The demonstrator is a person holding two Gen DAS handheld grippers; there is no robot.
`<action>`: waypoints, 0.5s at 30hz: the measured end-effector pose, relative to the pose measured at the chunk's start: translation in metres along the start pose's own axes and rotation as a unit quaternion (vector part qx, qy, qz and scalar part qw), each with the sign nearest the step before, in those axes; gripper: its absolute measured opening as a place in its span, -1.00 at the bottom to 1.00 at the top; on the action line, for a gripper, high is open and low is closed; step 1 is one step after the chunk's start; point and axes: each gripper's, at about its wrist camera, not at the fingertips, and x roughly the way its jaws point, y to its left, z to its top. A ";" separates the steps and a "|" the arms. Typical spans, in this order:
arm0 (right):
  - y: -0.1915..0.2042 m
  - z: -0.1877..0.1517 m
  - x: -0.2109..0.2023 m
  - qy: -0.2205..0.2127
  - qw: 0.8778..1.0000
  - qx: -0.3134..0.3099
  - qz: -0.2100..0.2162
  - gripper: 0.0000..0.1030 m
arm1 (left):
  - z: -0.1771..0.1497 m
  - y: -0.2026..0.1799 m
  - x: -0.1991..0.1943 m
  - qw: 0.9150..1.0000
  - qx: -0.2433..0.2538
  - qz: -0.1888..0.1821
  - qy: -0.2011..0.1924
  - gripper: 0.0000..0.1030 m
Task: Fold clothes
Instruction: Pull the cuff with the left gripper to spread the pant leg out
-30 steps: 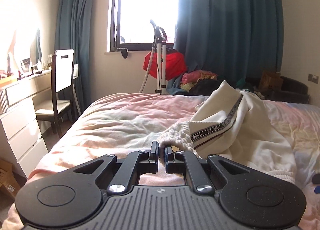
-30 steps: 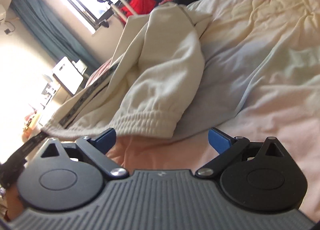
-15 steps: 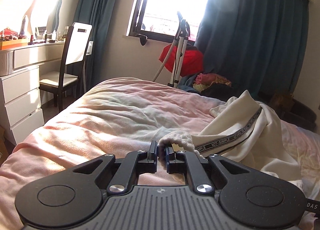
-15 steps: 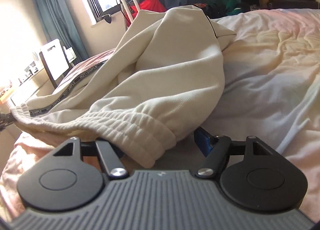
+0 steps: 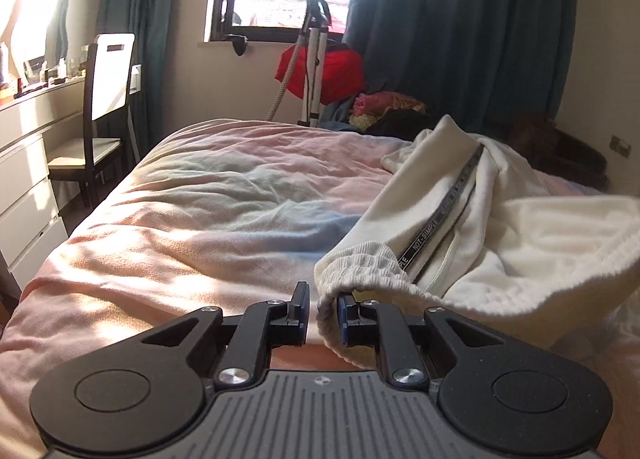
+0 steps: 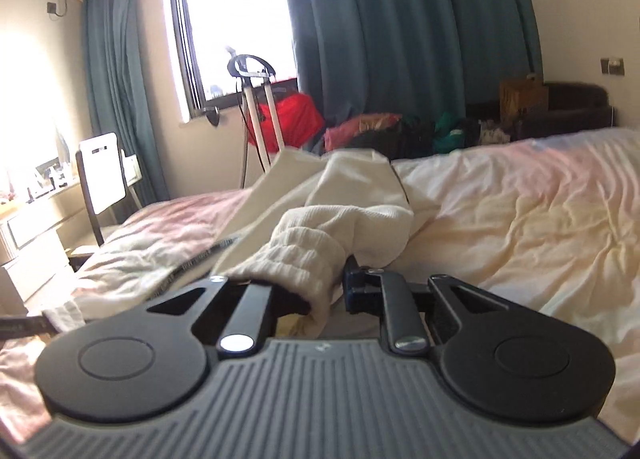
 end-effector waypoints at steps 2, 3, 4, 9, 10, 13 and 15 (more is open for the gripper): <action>0.006 0.008 -0.028 -0.027 0.998 -0.048 -0.020 -0.66 | -0.006 -0.008 -0.009 0.999 0.037 -0.013 0.013 -0.34; 0.008 0.009 -0.035 -0.029 0.997 -0.068 -0.027 -0.66 | -0.009 -0.012 -0.012 0.998 0.051 -0.022 0.021 -0.23; 0.009 0.009 -0.040 -0.028 0.995 -0.086 -0.033 -0.66 | -0.013 -0.016 -0.015 0.997 0.070 -0.029 0.028 -0.19; -0.003 -0.005 -0.023 0.032 0.997 -0.060 -0.035 -0.66 | -0.031 -0.044 -0.022 0.983 0.178 -0.028 0.032 -0.13; -0.007 -0.008 -0.019 0.042 0.998 -0.044 -0.034 -0.66 | -0.033 -0.048 -0.022 0.981 0.192 -0.021 0.029 -0.06; -0.010 -0.011 -0.015 0.051 0.998 -0.024 -0.035 -0.66 | -0.041 -0.060 -0.019 0.971 0.238 0.001 0.024 0.06; -0.010 -0.012 -0.015 0.051 0.998 -0.020 -0.034 -0.66 | -0.048 -0.070 -0.016 0.961 0.277 0.008 0.020 0.08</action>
